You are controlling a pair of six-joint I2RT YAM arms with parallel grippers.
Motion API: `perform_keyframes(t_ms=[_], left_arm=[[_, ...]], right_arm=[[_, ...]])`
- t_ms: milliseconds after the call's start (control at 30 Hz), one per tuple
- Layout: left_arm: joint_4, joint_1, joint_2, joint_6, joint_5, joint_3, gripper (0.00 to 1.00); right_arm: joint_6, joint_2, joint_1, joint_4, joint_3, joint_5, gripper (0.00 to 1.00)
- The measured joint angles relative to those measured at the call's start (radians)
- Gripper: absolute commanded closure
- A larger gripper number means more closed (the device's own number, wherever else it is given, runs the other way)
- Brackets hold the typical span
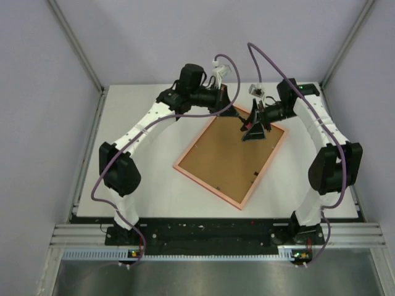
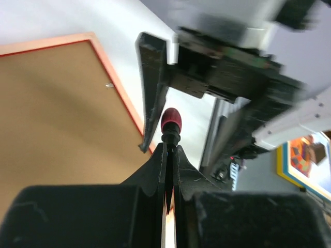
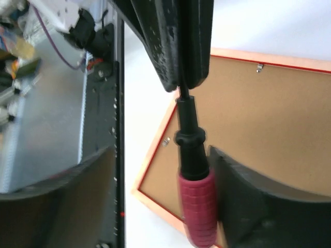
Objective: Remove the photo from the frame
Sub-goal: Adjust the screwdriver.
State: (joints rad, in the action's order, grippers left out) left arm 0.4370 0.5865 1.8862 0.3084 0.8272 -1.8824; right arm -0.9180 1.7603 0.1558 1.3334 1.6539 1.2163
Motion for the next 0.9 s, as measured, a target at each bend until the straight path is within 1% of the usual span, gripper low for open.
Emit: perform_keyframes(t_ms=[100,200,333,367,433,533,633,733,900], left_arm=[[-0.037,-0.019,-0.005,0.043,-0.034,0.028,1.0],[-0.093,-0.048,-0.014,0.111,-0.018,0.058,1.0],[-0.206,-0.095,-0.047,0.237,0.003,0.132,1.0],[-0.243,-0.112,-0.052,0.275,0.009,0.155,1.0],[-0.329,-0.145,-0.056,0.353,0.023,0.2,1.0],[-0.458,-0.168,-0.056,0.463,0.047,0.259,1.0],[-0.629,-0.163,-0.056,0.604,0.076,0.323,1.0],[-0.811,-0.149,-0.056,0.735,0.099,0.373,1.0],[-1.075,-0.135,-0.056,0.896,0.117,0.444,1.0]], right_arm=[[0.023,0.0,-0.011,0.004,0.035,0.021,0.01],[0.03,0.0,-0.048,-0.007,0.056,0.08,0.01],[0.031,0.0,-0.146,-0.001,0.063,0.177,0.01],[0.028,0.0,-0.166,0.0,0.062,0.19,0.02],[0.023,0.0,-0.198,0.004,0.059,0.207,0.08],[0.021,0.001,-0.2,0.011,0.06,0.222,0.11],[0.019,0.007,-0.188,0.021,0.07,0.23,0.15],[0.013,0.038,-0.165,0.021,0.106,0.239,0.16],[0.005,0.119,-0.109,0.021,0.179,0.246,0.24]])
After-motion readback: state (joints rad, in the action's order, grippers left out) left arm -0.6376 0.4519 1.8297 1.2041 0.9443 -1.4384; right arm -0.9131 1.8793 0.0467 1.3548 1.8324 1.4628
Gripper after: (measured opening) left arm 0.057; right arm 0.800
